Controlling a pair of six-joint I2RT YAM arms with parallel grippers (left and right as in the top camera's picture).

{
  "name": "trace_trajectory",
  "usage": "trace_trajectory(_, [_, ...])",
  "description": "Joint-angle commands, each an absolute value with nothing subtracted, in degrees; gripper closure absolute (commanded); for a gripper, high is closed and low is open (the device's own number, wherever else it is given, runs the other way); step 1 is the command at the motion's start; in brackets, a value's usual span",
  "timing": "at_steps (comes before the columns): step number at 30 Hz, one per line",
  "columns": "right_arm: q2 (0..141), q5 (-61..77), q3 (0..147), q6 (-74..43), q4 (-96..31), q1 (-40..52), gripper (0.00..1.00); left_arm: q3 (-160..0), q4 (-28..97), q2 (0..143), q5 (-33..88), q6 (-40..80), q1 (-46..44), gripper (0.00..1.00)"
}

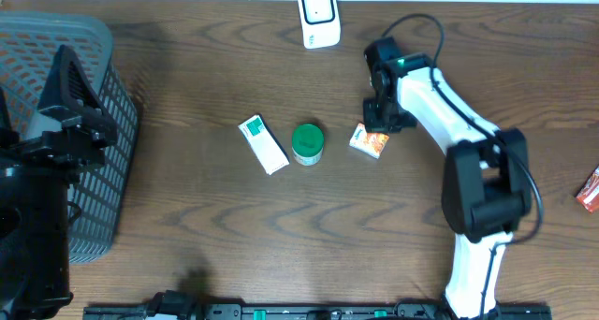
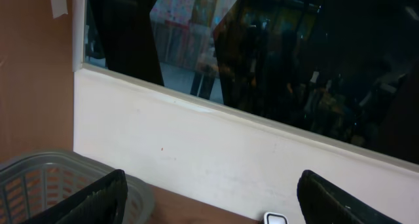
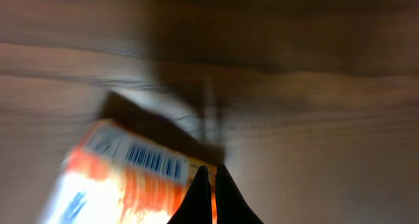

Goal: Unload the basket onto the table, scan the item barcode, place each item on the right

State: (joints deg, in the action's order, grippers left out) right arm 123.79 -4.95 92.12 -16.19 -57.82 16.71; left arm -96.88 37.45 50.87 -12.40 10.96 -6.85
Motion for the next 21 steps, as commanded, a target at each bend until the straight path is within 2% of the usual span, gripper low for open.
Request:
trace_trajectory(1, [125.43, -4.71, 91.77, -17.34, -58.78, 16.62, 0.99, -96.86, 37.26, 50.7, -12.69, 11.68, -6.7, 0.17])
trace_trajectory(6, [125.36, 1.17, 91.77, -17.32, -63.86, 18.02, 0.99, -96.86, 37.26, 50.7, -12.69, 11.68, -6.7, 0.17])
trace_trajectory(12, [125.1, 17.26, 91.77, -17.06, -70.67, 19.59, 0.99, -96.86, 37.26, 50.7, -12.69, 11.68, -6.7, 0.17])
trace_trajectory(21, [121.58, 26.89, 91.83, -16.91, -68.6, 19.92, 0.99, -96.86, 37.28, 50.7, -12.69, 11.68, -6.7, 0.17])
